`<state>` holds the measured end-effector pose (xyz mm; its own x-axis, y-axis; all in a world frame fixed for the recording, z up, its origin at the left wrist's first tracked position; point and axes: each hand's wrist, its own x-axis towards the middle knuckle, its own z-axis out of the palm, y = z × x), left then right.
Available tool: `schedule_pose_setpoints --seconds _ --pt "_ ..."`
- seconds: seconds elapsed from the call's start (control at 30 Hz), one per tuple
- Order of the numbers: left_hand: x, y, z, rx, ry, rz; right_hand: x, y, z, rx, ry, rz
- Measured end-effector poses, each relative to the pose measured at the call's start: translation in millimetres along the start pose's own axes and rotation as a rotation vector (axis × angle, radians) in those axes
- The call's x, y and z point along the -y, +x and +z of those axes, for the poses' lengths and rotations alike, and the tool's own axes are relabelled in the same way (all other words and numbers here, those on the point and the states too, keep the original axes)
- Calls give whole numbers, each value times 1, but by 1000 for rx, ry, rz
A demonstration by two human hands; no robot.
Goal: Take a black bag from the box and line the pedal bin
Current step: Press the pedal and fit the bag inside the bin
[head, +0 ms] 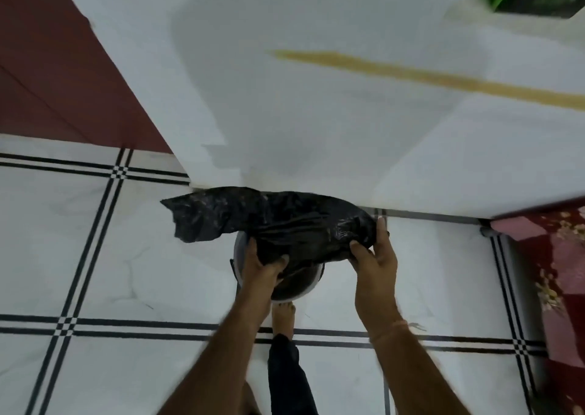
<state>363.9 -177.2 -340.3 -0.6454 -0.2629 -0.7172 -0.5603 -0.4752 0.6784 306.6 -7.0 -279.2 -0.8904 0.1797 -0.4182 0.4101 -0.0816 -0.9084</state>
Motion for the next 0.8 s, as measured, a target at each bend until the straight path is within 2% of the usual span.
schedule_pose_setpoints --seconds 0.07,0.13,0.23,0.27,0.37,0.43,0.53,0.63,0.7,0.8 --pt "23 38 9 -87 201 -38 -41 29 -3 -51 -73 11" --pt "51 60 15 -75 482 -81 -75 50 -13 -113 -162 61" --pt "85 80 13 189 532 -403 -116 74 -29 -29 -133 355" --pt "86 85 6 251 513 -455 -125 83 -31 17 -81 472" --pt "75 98 -30 277 455 -397 -143 107 -35 -46 -9 618" --pt "64 100 -49 261 483 -212 -149 121 -34 -115 21 615" --pt "64 113 -52 14 491 87 -156 129 -27 -125 43 488" --pt "80 135 -40 -120 757 191 -168 125 -17 -87 -27 346" --pt "94 155 -22 -67 863 203 -172 118 -6 -89 -127 254" --pt "116 172 13 148 860 83 -182 113 3 -112 -258 134"
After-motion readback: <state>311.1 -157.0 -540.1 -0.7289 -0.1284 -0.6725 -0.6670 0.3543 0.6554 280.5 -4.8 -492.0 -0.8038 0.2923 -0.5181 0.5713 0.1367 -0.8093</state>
